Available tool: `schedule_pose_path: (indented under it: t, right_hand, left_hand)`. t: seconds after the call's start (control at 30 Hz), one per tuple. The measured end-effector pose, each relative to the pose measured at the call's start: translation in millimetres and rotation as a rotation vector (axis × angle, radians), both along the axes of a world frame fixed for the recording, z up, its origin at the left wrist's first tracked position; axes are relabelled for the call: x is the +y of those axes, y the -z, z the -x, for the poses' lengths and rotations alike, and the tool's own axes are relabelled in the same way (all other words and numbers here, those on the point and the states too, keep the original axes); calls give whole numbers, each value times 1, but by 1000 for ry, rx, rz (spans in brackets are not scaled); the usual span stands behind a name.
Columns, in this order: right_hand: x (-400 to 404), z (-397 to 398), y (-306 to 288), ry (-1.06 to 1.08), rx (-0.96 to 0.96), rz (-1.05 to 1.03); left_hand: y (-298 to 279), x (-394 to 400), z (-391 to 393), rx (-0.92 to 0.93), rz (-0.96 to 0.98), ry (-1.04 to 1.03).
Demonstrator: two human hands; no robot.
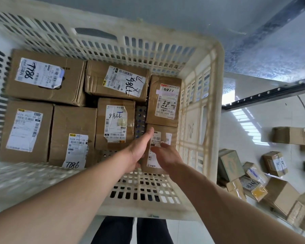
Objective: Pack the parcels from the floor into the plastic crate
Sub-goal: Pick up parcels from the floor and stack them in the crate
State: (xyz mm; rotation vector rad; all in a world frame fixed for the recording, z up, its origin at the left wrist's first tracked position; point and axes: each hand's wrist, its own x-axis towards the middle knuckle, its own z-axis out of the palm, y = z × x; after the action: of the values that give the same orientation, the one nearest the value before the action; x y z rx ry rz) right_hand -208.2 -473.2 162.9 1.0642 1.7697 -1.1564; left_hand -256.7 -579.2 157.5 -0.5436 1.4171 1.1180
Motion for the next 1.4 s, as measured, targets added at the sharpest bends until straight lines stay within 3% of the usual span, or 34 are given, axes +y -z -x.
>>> schedule_pose_path:
  t: [0.3, 0.47, 0.73, 0.9, 1.4]
  right_hand:
    - [10, 19, -80, 145, 236, -19]
    - [12, 25, -154, 239, 367, 21]
    - [8, 1, -277, 360, 568, 2]
    - [13, -25, -348, 447, 658, -96]
    - [68, -180, -444, 652, 808, -387]
  left_hand:
    - [-101, -2, 21, 125, 38, 31]
    - [-174, -4, 35, 367, 32, 89]
    - [-297, -11, 31, 680, -84, 224]
    - [-365, -2, 8, 722, -203, 325]
    - [-448, 79, -105, 862, -422, 534]
